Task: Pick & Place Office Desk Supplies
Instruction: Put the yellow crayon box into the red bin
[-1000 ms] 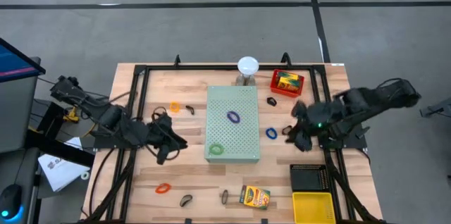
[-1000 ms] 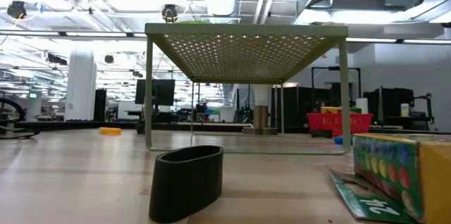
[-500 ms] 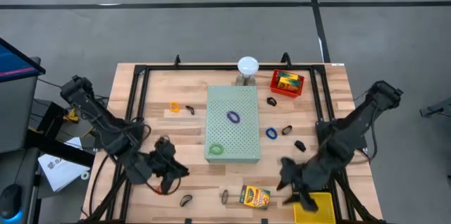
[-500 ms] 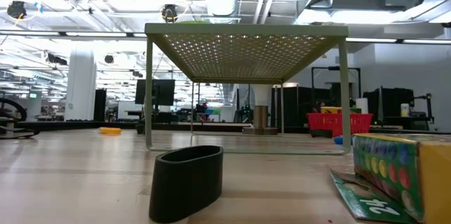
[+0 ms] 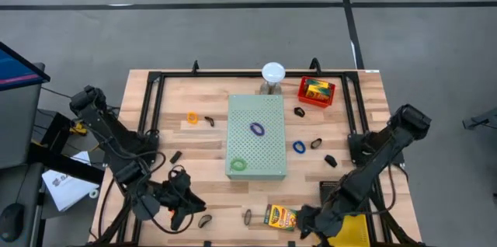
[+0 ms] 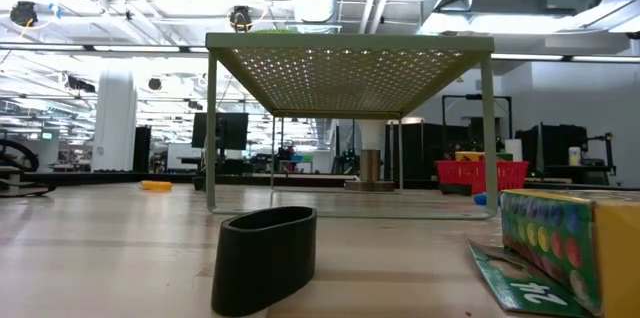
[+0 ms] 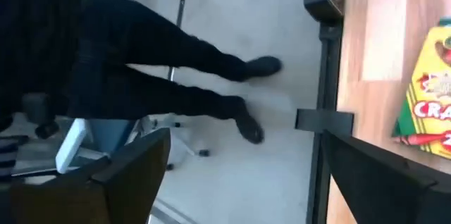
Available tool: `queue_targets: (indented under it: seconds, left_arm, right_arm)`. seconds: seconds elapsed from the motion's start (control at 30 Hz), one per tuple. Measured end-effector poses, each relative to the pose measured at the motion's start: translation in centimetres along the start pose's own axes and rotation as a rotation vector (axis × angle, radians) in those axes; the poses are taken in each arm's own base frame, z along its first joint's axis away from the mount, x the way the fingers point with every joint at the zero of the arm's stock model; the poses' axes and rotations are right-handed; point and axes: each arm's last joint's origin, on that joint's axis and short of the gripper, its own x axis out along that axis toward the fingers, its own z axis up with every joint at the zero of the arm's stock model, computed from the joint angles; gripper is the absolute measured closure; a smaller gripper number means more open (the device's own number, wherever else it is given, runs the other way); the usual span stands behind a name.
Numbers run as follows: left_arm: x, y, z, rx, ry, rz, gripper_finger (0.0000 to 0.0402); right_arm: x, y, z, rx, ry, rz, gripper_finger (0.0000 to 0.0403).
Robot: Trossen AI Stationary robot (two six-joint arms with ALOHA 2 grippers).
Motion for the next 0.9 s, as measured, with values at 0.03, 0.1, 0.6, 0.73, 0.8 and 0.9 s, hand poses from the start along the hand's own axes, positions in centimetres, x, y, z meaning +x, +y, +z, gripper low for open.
queue_targets:
  seconds: [0.03, 0.1, 0.6, 0.73, 0.8, 0.9]
  left_arm:
    - [-0.1, -0.1, -0.1, 0.011, 0.003, -0.006, 0.0317]
    - [-0.3, -0.4, -0.3, 0.028, 0.005, -0.030, 0.0317]
    - [-2.2, -1.7, -2.5, 0.163, 0.028, -0.127, 0.0317]
    - [-2.3, -1.7, -2.6, 0.173, 0.031, -0.129, 0.0317]
    - [-2.3, -1.7, -2.6, 0.187, 0.030, -0.130, 0.0317]
    - [-2.3, -1.7, -2.6, 0.194, 0.030, -0.129, 0.0317]
  right_arm:
    - [0.5, 0.2, 0.4, 0.040, 0.004, 0.040, 0.0038]
    - [1.1, 0.8, 1.2, 0.137, -0.009, 0.154, 0.0039]
    - [7.3, 2.4, 2.2, 0.617, 0.066, 0.573, 0.0035]
    - [8.2, 4.3, 2.6, 0.592, 0.135, 0.623, 0.0028]
    - [8.0, 5.4, 3.5, 0.557, 0.138, 0.672, 0.0023]
    - [7.4, 6.2, 4.8, 0.536, 0.110, 0.671, 0.0013]
